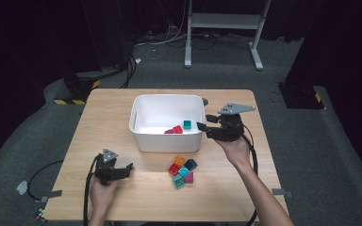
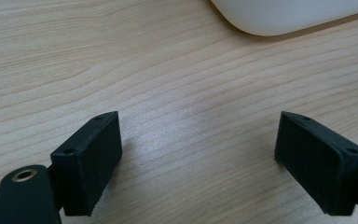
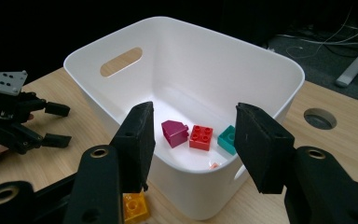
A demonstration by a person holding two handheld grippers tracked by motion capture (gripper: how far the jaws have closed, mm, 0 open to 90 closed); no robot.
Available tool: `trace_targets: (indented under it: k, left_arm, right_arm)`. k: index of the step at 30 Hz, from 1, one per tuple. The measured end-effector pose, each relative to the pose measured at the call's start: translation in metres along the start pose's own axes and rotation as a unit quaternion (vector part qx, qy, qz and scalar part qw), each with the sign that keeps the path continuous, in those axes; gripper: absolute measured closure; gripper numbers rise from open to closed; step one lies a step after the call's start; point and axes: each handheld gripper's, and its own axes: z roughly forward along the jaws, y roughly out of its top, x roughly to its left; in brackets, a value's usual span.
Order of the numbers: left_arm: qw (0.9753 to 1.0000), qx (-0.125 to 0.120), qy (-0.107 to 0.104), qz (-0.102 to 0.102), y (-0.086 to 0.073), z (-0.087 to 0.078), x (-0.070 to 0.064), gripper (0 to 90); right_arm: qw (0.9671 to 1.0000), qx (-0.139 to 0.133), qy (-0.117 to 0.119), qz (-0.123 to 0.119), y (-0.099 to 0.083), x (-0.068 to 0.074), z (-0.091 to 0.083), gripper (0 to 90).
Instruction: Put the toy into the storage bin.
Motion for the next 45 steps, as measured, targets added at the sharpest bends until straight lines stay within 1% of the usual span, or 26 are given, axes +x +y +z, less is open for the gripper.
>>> trace_targets:
  k: [14, 18, 21, 23, 30, 37, 39, 45]
  left_arm:
    - [1.0000, 0.001, 0.000, 0.000, 0.000, 0.000, 0.000, 14.8]
    - [1.0000, 0.000, 0.000, 0.000, 0.000, 0.000, 0.000, 14.8]
    - [1.0000, 0.000, 0.000, 0.000, 0.000, 0.000, 0.000, 14.8]
    - [1.0000, 0.000, 0.000, 0.000, 0.000, 0.000, 0.000, 14.8]
    - [1.0000, 0.000, 0.000, 0.000, 0.000, 0.000, 0.000, 14.8]
    - [1.0000, 0.000, 0.000, 0.000, 0.000, 0.000, 0.000, 14.8]
    - [1.0000, 0.000, 0.000, 0.000, 0.000, 0.000, 0.000, 14.8]
    - [1.0000, 0.000, 0.000, 0.000, 0.000, 0.000, 0.000, 14.8]
  right_arm:
    - [1.0000, 0.003, 0.005, 0.001, -0.030, 0.010, -0.004, 47.6]
    - [0.9999, 0.008, 0.006, 0.006, -0.041, 0.012, -0.001, 47.4]
    - [0.9998, 0.011, 0.007, 0.015, -0.049, 0.013, 0.001, 47.3]
    - [0.9998, 0.012, 0.007, 0.016, -0.054, 0.013, 0.002, 47.2]
    - [0.9993, 0.028, 0.008, 0.025, -0.074, 0.016, 0.012, 46.9]
    - [0.9986, 0.045, 0.011, 0.024, -0.089, 0.020, 0.024, 46.1]
    - [0.9982, 0.051, 0.015, 0.029, -0.094, 0.021, 0.028, 45.8]
    - [0.9970, 0.070, 0.019, 0.027, -0.105, 0.025, 0.041, 44.8]
